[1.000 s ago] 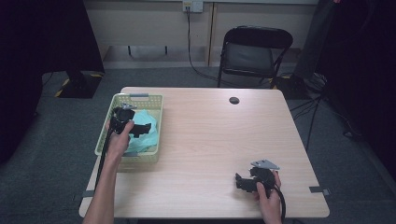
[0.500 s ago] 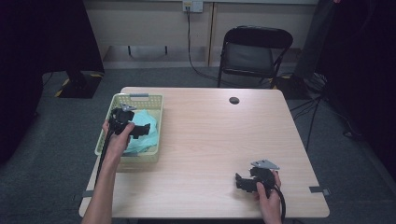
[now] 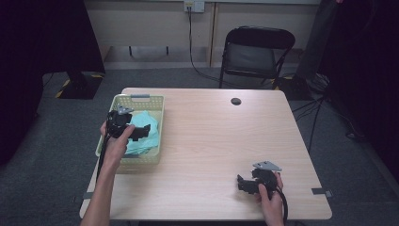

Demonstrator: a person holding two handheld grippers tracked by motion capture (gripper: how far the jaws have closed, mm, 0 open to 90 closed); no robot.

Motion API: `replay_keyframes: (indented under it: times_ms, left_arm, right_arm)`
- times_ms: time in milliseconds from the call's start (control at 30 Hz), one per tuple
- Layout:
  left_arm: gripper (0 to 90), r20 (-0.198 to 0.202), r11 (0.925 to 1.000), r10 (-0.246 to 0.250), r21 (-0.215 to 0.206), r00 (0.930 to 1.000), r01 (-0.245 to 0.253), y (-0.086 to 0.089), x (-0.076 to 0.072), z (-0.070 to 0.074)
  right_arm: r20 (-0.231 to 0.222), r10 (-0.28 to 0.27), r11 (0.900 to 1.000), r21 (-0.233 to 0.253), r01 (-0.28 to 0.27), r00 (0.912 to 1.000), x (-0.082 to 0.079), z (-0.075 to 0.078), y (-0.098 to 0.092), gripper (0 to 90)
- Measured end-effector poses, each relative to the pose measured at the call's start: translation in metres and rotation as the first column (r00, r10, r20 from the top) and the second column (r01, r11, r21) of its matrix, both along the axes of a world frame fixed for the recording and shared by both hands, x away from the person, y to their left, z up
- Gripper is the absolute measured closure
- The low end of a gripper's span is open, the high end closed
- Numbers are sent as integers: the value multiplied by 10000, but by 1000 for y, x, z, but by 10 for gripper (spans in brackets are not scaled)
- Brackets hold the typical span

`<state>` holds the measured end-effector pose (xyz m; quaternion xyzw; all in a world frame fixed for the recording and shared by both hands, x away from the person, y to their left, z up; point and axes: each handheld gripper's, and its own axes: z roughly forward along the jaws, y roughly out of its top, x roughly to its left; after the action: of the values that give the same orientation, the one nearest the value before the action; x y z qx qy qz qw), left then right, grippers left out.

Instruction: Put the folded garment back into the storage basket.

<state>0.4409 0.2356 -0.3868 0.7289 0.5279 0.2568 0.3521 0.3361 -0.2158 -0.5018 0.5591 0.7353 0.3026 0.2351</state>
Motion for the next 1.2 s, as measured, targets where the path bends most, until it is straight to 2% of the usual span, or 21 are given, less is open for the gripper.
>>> replay_keyframes:
  times_ms: [167, 367, 467, 700, 833, 933, 1067, 1200]
  left_arm:
    - [58, -79, 9994, -262, 205, 9996, 264, -6, -4, -1]
    - [58, 52, 9984, -454, 341, 9990, 452, -14, -8, -1]
    - [58, 123, 9978, -615, 261, 9980, 612, -19, -12, -1]
    - [58, 320, 9954, -884, 389, 9956, 871, -29, -21, 3]
    - [58, 283, 9949, -980, 287, 9948, 972, -34, -25, 5]
    - [58, 296, 9919, -1216, 404, 9921, 1204, -40, -30, 5]
    - [58, 370, 9857, -1515, 808, 9878, 1481, -51, -39, 10]
    - [58, 490, 9827, -1699, 833, 9842, 1655, -55, -48, 17]
  right_arm:
    - [-1, -1, 10000, 1, 1, 10000, 0, 0, 0, 0]
    - [3, 5, 10000, -5, -5, 10000, 0, 0, 0, 0]
    - [-1, -1, 10000, 1, 1, 10000, 0, 0, 0, 0]
    - [-1, -1, 10000, 1, 1, 10000, 0, 0, 0, 0]
    - [1, 0, 10000, 1, 0, 10000, 0, 0, 0, 0]
    - [-1, -1, 10000, -1, 1, 10000, 0, 0, 0, 0]
    - [-1, -1, 10000, 0, 1, 10000, 0, 0, 0, 0]
    - [-3, -1, 10000, 2, 1, 10000, 0, 0, 0, 0]
